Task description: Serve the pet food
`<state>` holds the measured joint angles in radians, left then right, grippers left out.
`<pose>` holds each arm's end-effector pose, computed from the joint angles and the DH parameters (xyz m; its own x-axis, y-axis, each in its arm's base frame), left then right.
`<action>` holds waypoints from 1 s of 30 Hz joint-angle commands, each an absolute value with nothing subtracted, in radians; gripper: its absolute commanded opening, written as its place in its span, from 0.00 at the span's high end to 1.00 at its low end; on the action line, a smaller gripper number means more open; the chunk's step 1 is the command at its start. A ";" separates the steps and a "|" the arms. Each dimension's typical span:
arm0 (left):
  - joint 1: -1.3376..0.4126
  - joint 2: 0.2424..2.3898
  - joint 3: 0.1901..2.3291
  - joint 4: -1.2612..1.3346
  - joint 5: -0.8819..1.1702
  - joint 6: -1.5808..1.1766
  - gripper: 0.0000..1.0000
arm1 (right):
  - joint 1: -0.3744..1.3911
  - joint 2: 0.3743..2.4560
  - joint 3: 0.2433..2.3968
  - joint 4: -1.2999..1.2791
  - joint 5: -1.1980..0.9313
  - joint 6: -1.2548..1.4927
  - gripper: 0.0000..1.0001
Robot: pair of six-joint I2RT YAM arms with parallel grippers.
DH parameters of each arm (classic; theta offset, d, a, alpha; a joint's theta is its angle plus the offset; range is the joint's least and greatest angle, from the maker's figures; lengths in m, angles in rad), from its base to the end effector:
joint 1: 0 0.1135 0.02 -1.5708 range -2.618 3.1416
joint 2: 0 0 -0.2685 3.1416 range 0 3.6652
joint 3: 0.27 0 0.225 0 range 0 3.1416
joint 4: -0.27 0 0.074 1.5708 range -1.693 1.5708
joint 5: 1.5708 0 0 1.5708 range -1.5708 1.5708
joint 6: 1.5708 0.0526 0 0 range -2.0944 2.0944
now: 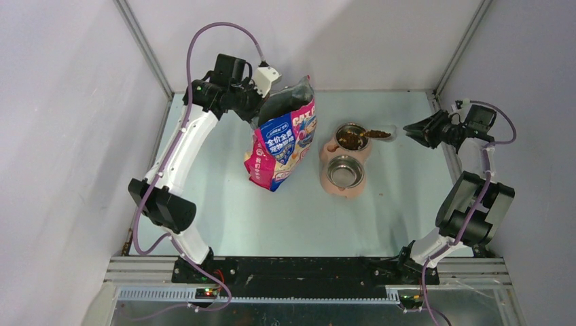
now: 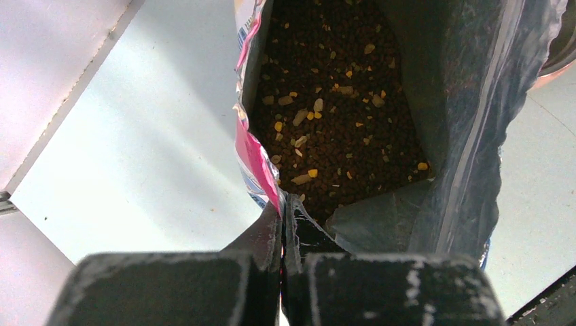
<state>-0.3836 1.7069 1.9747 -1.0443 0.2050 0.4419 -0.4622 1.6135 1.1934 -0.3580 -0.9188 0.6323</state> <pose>0.3105 -0.1369 0.4068 -0.3731 0.6021 -0.7059 0.7309 0.6594 0.1761 0.3135 -0.1095 0.2738 -0.6464 0.7227 -0.2448 0.1808 0.4568 0.8710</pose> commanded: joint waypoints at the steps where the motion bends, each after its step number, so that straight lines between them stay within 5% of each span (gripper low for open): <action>1: -0.376 1.619 1.981 -0.974 0.225 0.427 1.00 | -0.431 1.607 1.268 -0.406 -0.864 0.546 1.00; 30: -0.377 1.604 1.951 -0.973 0.249 0.410 1.00 | -0.208 1.674 1.535 -0.564 -0.596 0.244 1.00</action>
<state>-0.3832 1.6863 1.9427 -1.0214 0.2157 0.4183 -0.2367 1.6833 1.4658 -0.5617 -0.6369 0.3157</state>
